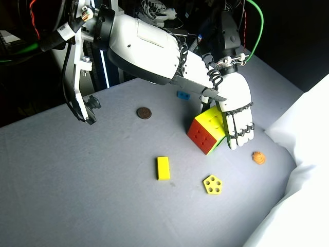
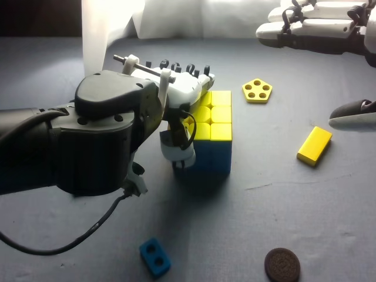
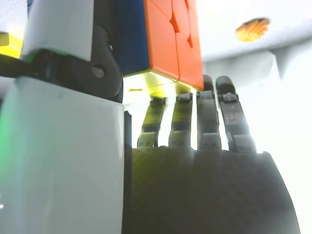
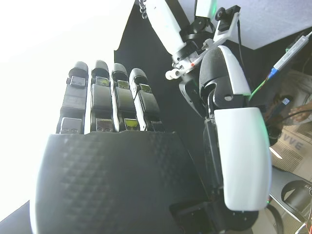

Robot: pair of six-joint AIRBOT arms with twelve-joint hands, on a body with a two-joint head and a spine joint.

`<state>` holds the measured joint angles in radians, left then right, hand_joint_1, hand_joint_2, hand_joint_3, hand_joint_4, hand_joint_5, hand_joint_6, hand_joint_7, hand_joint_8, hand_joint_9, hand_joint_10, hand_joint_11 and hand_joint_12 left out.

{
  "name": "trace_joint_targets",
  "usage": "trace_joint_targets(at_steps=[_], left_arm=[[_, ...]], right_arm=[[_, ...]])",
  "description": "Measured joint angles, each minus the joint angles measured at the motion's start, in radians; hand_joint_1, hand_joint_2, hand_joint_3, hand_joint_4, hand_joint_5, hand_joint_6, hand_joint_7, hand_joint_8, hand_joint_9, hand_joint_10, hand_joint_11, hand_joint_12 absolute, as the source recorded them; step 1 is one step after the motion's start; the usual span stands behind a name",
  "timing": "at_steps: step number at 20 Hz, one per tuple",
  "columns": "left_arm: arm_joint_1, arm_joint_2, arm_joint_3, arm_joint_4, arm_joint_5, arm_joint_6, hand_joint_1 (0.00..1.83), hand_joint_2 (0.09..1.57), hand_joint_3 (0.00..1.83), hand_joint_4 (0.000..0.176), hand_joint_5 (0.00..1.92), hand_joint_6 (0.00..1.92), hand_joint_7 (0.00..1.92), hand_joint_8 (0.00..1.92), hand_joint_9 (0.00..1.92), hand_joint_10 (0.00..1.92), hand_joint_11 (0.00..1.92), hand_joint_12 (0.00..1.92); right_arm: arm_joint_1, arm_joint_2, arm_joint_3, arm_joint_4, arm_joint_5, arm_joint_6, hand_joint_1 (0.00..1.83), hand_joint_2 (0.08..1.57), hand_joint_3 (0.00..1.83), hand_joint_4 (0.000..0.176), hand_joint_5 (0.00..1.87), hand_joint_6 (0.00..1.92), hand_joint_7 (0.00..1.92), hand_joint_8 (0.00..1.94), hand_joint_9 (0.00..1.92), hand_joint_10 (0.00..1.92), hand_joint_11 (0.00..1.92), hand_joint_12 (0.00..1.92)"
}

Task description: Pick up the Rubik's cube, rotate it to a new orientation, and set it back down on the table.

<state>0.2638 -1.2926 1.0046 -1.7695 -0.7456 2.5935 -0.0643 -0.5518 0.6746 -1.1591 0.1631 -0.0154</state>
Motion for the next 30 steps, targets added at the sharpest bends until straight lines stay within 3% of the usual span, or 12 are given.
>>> trace_joint_targets(at_steps=[4, 6, 7, 8, 10, 11, 17, 19, 20, 27, 28, 30], left_arm=[[0.0, -0.001, 0.006, -0.004, 0.006, 0.001, 1.06, 1.08, 0.02, 0.041, 0.0, 0.0, 0.01, 0.0, 0.01, 0.0, 0.01, 0.01], [0.0, -0.001, 0.006, -0.004, 0.006, 0.001, 1.15, 1.1, 0.0, 0.029, 0.2, 0.04, 0.29, 0.07, 0.3, 0.06, 0.0, 0.73], [0.0, -0.001, 0.006, -0.004, 0.006, 0.001, 1.15, 1.1, 0.0, 0.029, 0.2, 0.04, 0.29, 0.07, 0.3, 0.06, 0.0, 0.73], [0.0, -0.001, 0.007, 0.006, 0.004, 0.003, 1.14, 1.05, 0.0, 0.004, 0.45, 0.06, 0.29, 0.74, 0.25, 1.04, 0.02, 1.38], [-0.002, -0.003, 0.012, 0.011, 0.006, -0.002, 1.15, 1.1, 0.0, 0.0, 0.26, 1.19, 0.12, 1.52, 0.18, 1.59, 0.05, 1.77], [-0.002, -0.003, 0.013, 0.008, 0.004, -0.003, 1.09, 1.23, 0.01, 0.0, 0.59, 1.41, 0.16, 1.66, 0.18, 1.75, 0.13, 1.88], [0.001, -0.006, 0.014, 0.003, 0.0, -0.002, 1.06, 1.3, 0.0, 0.0, 0.63, 1.53, 0.16, 1.8, 0.19, 1.83, 0.19, 1.92], [-0.003, 0.001, 0.004, -0.007, -0.001, 0.0, 1.06, 1.38, 0.01, 0.0, 0.6, 1.6, 0.42, 1.84, 0.22, 1.84, 0.2, 1.92], [-0.008, 0.002, 0.001, -0.021, -0.002, 0.008, 1.05, 1.33, 0.0, 0.0, 0.6, 1.58, 0.22, 1.81, 0.2, 1.83, 0.18, 1.92], [-0.089, 0.046, -0.06, -0.132, -0.026, 0.108, 1.02, 1.35, 0.01, 0.0, 0.54, 1.65, 0.09, 1.84, 0.15, 1.86, 0.13, 1.92], [-0.116, 0.06, -0.077, -0.145, -0.034, 0.134, 1.02, 1.35, 0.0, 0.0, 0.55, 1.64, 0.09, 1.84, 0.15, 1.86, 0.14, 1.92], [-0.15, 0.076, -0.096, -0.164, -0.047, 0.149, 1.03, 1.34, 0.0, 0.0, 0.56, 1.62, 0.1, 1.8, 0.14, 1.84, 0.13, 1.92]], right_arm=[[0.0, 0.0, 0.0, 0.0, 0.0, 0.0, 0.63, 1.22, 0.0, 0.0, 0.04, 0.0, 0.04, 0.0, 0.04, 0.01, 0.0, 0.0], [0.0, 0.0, 0.0, 0.0, 0.0, 0.0, 0.61, 1.23, 0.01, 0.0, 0.03, 0.0, 0.03, 0.0, 0.05, 0.01, 0.0, 0.0], [0.0, 0.0, 0.0, 0.0, 0.0, 0.0, 0.61, 1.23, 0.01, 0.0, 0.03, 0.0, 0.03, 0.0, 0.05, 0.01, 0.0, 0.0], [0.0, 0.0, 0.0, 0.0, 0.0, 0.0, 0.61, 1.23, 0.01, 0.0, 0.05, 0.01, 0.04, 0.0, 0.05, 0.01, 0.0, 0.0], [0.0, 0.0, 0.0, 0.0, 0.0, -0.001, 0.61, 1.22, 0.01, 0.0, 0.04, 0.0, 0.04, 0.0, 0.05, 0.01, 0.0, 0.0], [0.0, 0.0, 0.0, 0.0, 0.0, -0.001, 0.59, 1.23, 0.01, 0.0, 0.02, 0.0, 0.03, 0.0, 0.05, 0.01, 0.0, 0.0], [0.014, 0.007, -0.036, 0.045, -0.105, -0.003, 0.55, 1.25, 0.01, 0.0, 0.01, 0.0, 0.03, 0.0, 0.05, 0.0, 0.0, 0.0], [0.011, 0.014, -0.036, 0.064, -0.103, -0.003, 0.58, 1.25, 0.01, 0.0, 0.01, 0.0, 0.04, 0.0, 0.06, 0.01, 0.0, 0.0], [0.009, 0.014, -0.036, 0.071, -0.101, -0.003, 0.57, 1.25, 0.01, 0.0, 0.01, 0.0, 0.04, 0.01, 0.06, 0.01, 0.0, 0.0], [-0.068, 0.025, -0.037, 0.162, -0.078, -0.003, 0.6, 1.24, 0.01, 0.0, 0.02, 0.01, 0.04, 0.0, 0.05, 0.0, 0.0, 0.0], [-0.066, 0.025, -0.036, 0.187, -0.068, -0.032, 0.59, 1.25, 0.01, 0.0, 0.02, 0.01, 0.03, 0.0, 0.05, 0.0, 0.0, 0.0], [-0.104, 0.023, -0.041, 0.494, -0.044, -0.372, 0.62, 1.24, 0.0, 0.0, 0.03, 0.01, 0.05, 0.0, 0.05, 0.0, 0.0, 0.0]])
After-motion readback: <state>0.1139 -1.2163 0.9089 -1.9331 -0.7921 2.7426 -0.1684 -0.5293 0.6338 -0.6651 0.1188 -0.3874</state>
